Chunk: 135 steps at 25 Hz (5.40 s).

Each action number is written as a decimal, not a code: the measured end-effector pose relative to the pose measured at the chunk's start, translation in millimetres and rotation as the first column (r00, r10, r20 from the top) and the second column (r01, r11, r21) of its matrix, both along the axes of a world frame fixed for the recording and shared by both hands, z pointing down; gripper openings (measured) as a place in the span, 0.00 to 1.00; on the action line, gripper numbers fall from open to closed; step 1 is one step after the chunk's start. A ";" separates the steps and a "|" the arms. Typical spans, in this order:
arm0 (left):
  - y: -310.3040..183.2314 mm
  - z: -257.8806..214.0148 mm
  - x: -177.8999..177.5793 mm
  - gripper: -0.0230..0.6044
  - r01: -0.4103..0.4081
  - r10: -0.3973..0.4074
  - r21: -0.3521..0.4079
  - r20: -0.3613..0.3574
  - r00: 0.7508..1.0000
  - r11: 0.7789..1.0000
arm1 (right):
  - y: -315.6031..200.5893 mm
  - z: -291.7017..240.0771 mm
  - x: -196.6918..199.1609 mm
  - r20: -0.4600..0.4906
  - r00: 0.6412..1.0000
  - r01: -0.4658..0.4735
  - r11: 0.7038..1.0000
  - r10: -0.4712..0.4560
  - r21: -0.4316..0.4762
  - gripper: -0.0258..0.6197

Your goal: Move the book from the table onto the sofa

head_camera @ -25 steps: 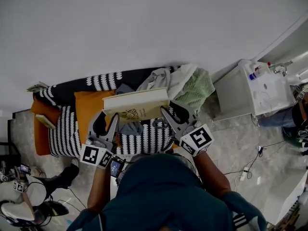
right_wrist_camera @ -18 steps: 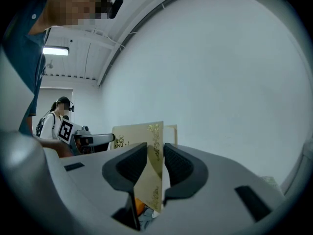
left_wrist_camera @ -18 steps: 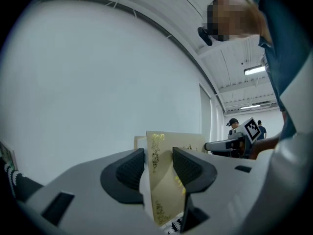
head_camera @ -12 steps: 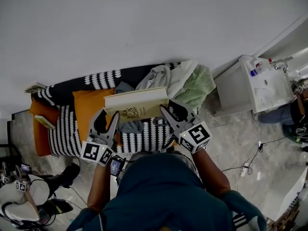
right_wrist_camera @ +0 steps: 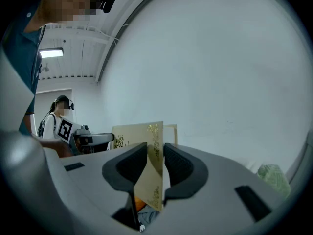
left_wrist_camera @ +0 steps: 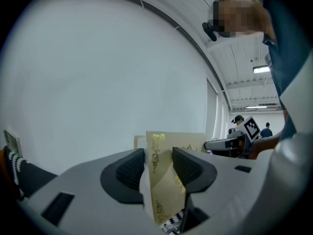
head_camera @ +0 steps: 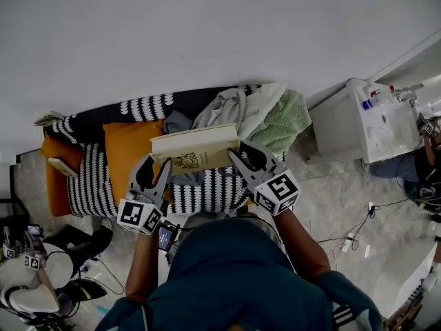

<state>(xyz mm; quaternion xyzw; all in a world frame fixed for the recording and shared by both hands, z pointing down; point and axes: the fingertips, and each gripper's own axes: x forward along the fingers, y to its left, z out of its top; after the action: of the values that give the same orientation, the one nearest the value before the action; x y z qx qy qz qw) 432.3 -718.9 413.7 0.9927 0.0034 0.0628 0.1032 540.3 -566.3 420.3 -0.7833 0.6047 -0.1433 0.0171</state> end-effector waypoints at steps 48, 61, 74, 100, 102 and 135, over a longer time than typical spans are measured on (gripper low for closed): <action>-38.9 217.6 31.3 0.31 0.088 -0.027 -0.194 0.296 0.955 0.977 | -33.4 255.4 19.0 0.370 0.929 0.107 0.940 0.021 -0.322 0.22; -57.9 312.0 32.1 0.31 0.106 0.015 -0.265 0.417 0.909 0.958 | -50.1 342.9 14.5 0.433 0.899 0.149 0.885 0.064 -0.441 0.22; -56.3 409.1 26.1 0.31 0.089 0.108 -0.326 0.541 0.834 0.941 | -44.9 434.1 0.6 0.499 0.856 0.197 0.808 0.134 -0.556 0.22; -17.4 555.1 -14.1 0.31 0.069 0.295 -0.447 0.691 0.660 0.892 | -12.2 558.6 -28.9 0.541 0.812 0.283 0.662 0.219 -0.693 0.21; -15.4 562.4 -15.1 0.31 0.067 0.305 -0.454 0.694 0.652 0.889 | -9.4 565.5 -31.4 0.546 0.805 0.283 0.660 0.232 -0.696 0.21; 0.5 581.7 -30.1 0.29 0.078 0.317 -0.473 0.695 0.645 0.878 | 11.8 584.6 -34.7 0.621 0.671 0.233 0.681 0.404 -0.694 0.21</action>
<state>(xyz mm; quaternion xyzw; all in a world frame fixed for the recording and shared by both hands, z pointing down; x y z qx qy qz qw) 402.2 -718.4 995.5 0.8181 0.0427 0.4737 0.3233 505.7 -554.4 1004.8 -0.6258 0.3939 -0.6716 -0.0457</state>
